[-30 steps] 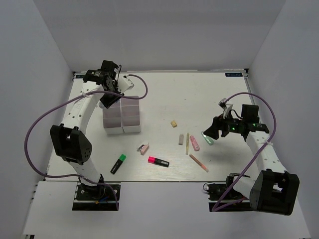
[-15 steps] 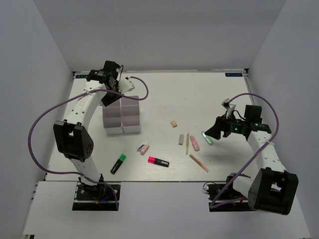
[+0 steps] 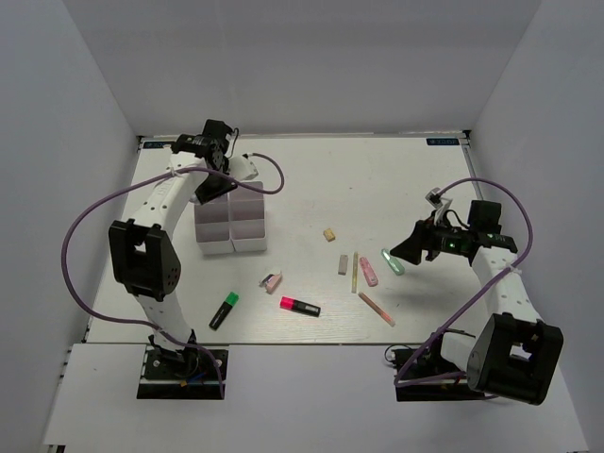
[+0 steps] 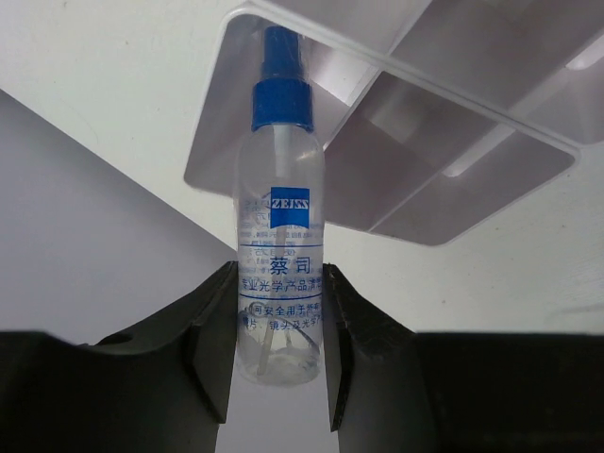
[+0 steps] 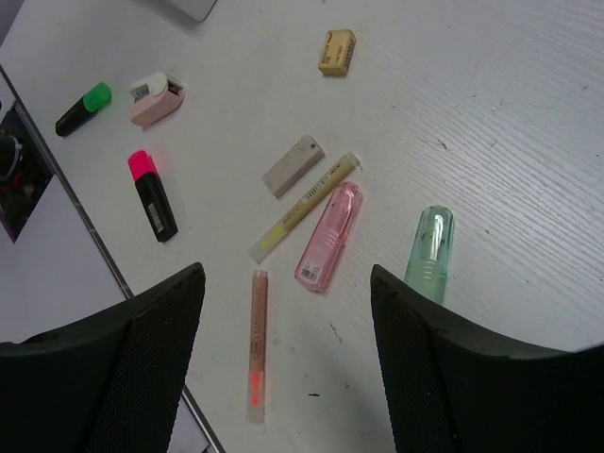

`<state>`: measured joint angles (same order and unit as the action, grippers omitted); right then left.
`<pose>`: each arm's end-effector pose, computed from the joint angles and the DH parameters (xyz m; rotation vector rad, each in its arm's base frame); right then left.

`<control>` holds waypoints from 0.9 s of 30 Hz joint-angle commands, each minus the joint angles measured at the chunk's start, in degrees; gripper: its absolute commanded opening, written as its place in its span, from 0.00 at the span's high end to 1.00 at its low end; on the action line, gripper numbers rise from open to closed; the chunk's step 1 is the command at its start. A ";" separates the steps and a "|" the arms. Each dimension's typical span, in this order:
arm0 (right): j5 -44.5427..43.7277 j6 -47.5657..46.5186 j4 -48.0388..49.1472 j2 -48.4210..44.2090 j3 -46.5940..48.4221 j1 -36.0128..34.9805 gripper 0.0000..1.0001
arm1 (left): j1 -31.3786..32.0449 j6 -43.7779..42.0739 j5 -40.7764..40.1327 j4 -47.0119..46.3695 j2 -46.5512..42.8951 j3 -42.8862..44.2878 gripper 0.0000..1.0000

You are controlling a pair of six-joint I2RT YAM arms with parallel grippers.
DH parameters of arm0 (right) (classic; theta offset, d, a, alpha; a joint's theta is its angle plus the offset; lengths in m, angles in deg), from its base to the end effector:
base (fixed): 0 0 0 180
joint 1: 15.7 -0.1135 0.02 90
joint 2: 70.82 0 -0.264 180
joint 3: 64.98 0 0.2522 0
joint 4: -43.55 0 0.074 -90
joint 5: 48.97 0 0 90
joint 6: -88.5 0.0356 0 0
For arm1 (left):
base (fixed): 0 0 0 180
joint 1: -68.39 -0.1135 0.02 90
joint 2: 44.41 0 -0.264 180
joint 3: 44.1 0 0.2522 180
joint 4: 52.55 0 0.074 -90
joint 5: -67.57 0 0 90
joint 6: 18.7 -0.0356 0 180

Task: Sort the stationery into containers
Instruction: Place the stationery in the storage box.

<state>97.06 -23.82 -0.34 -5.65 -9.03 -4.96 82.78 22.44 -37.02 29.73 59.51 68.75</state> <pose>0.2162 -0.0110 0.2376 -0.5893 2.0751 0.8818 0.3545 -0.0817 0.3050 1.4751 2.4990 0.4805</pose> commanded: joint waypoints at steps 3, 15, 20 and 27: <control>3.91 -1.31 -1.07 0.49 0.78 0.95 0.27 | 0.28 -2.20 0.18 -1.80 -2.49 -0.91 1.00; 9.09 -3.95 -3.35 0.13 0.61 2.26 0.27 | -1.12 -5.72 5.27 0.13 -0.30 2.95 0.87; 9.80 -5.27 -4.85 0.14 0.87 2.44 0.27 | -1.82 -5.54 5.71 -0.48 0.40 2.25 0.87; 10.68 -6.06 -5.47 0.14 1.05 2.79 0.27 | -2.00 -5.10 5.89 -1.27 0.23 0.85 0.82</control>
<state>105.32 -28.37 -4.71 -5.39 -9.03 -2.60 81.10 17.76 -32.30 30.14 60.34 69.60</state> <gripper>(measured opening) 0.733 0.461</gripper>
